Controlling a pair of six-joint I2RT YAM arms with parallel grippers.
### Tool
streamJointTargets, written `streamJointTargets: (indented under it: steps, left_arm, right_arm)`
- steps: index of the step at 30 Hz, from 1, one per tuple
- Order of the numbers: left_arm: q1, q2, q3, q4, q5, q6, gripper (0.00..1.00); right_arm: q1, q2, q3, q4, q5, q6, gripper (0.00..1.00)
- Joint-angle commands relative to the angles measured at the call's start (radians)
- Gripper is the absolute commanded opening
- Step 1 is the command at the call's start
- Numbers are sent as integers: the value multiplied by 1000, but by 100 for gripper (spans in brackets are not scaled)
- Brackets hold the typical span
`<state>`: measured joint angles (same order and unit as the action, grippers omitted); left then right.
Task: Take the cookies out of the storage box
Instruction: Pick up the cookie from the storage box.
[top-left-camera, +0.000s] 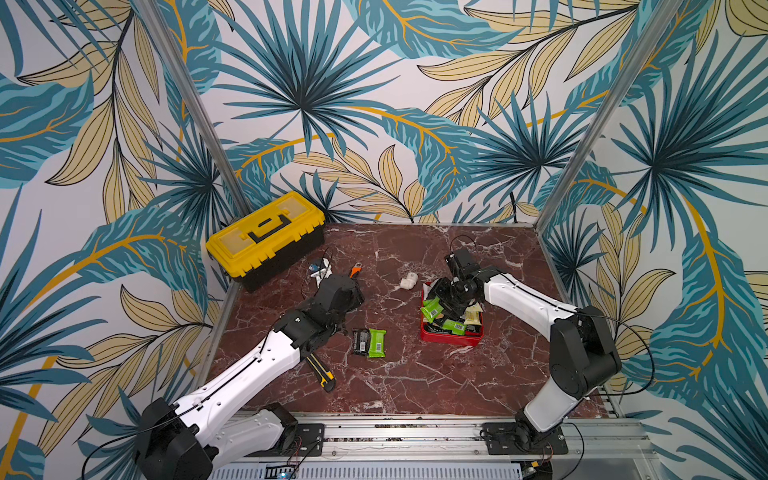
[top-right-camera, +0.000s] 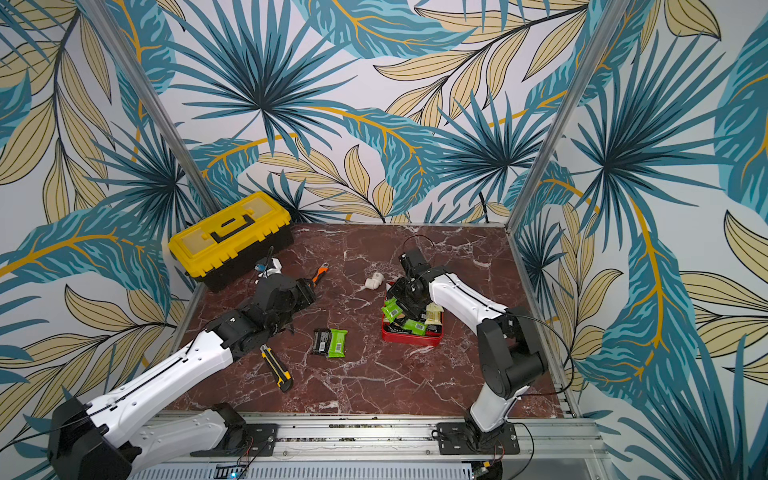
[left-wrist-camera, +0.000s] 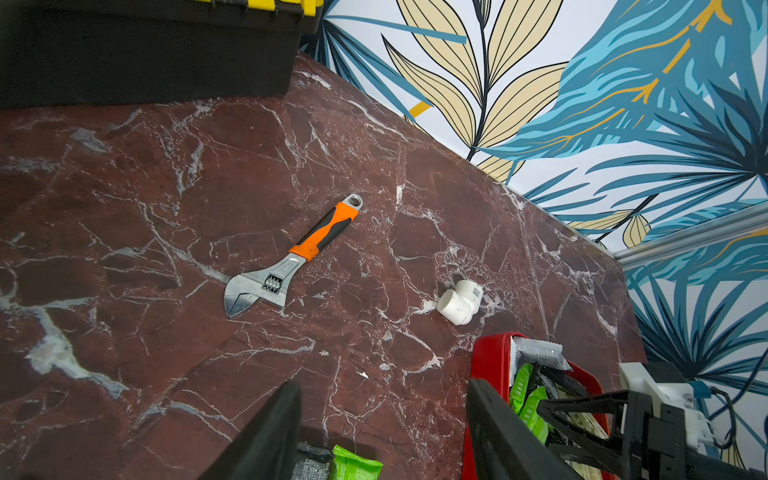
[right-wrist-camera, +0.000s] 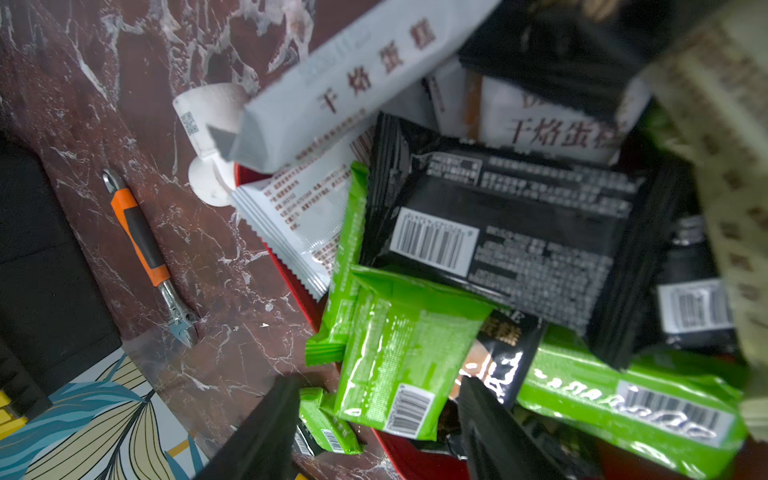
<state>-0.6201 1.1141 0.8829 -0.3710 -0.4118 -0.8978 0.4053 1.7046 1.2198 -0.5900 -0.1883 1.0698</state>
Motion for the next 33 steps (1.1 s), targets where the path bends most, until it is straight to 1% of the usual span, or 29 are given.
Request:
streamJointTargets:
  steps: [1, 11, 15, 22, 33]
  left_arm:
    - [6, -16, -26, 29, -16, 6, 68]
    - [9, -13, -21, 36, -16, 7, 68]
    - [9, -13, -22, 40, -12, 5, 68]
    - [8, -12, -24, 39, -3, 1, 68]
    - [9, -14, -27, 37, 2, 2, 68]
  right_arm:
    - [4, 23, 13, 2, 0, 21, 65]
    - [9, -9, -17, -32, 40, 39, 67]
    - [10, 8, -16, -26, 38, 39, 66]
    - [12, 30, -14, -14, 46, 43, 63]
    - [17, 58, -15, -7, 48, 42, 63]
